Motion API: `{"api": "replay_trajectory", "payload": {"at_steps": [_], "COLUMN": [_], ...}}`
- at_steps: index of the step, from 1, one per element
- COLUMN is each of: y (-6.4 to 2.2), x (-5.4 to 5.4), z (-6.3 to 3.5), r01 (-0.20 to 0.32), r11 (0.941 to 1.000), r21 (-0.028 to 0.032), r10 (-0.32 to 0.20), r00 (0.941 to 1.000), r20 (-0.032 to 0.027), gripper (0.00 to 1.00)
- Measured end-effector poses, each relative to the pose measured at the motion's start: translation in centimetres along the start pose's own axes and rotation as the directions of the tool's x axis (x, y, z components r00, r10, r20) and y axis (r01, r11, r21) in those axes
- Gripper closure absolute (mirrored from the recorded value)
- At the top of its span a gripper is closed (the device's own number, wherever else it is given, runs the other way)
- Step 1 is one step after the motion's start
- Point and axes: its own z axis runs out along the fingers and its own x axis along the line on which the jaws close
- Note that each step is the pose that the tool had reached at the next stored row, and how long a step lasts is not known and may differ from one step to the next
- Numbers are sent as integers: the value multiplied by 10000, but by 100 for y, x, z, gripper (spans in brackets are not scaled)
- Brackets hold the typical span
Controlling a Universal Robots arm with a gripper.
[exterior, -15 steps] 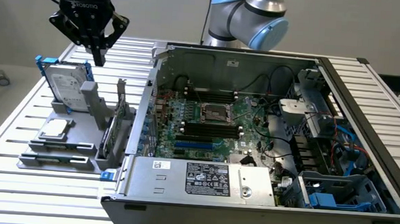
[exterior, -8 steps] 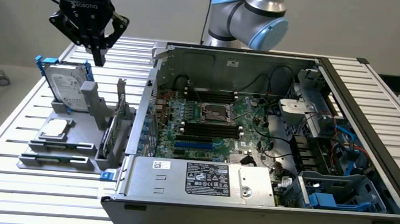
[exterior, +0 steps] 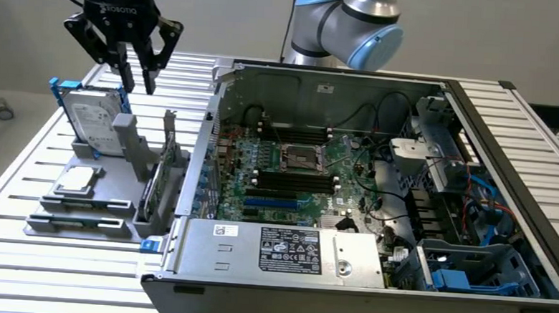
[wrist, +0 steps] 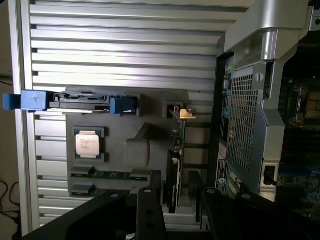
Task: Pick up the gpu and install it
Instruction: 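Pick up the gpu and move the gpu toward the slot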
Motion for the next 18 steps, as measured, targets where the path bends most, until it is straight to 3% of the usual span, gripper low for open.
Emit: {"api": "replay_trajectory", "payload": {"at_steps": [7,8,18], "y": [-53,-68,-305], "x": [0,0,5], "z": [130,148,341], "r01": [-34,-43,-87], "r11": [10000,10000,10000], "r21": [1,2,0], "r10": [34,43,87], "r00": [10000,10000,10000], "r20": [-3,-5,-6], "gripper": [62,56,56]}}
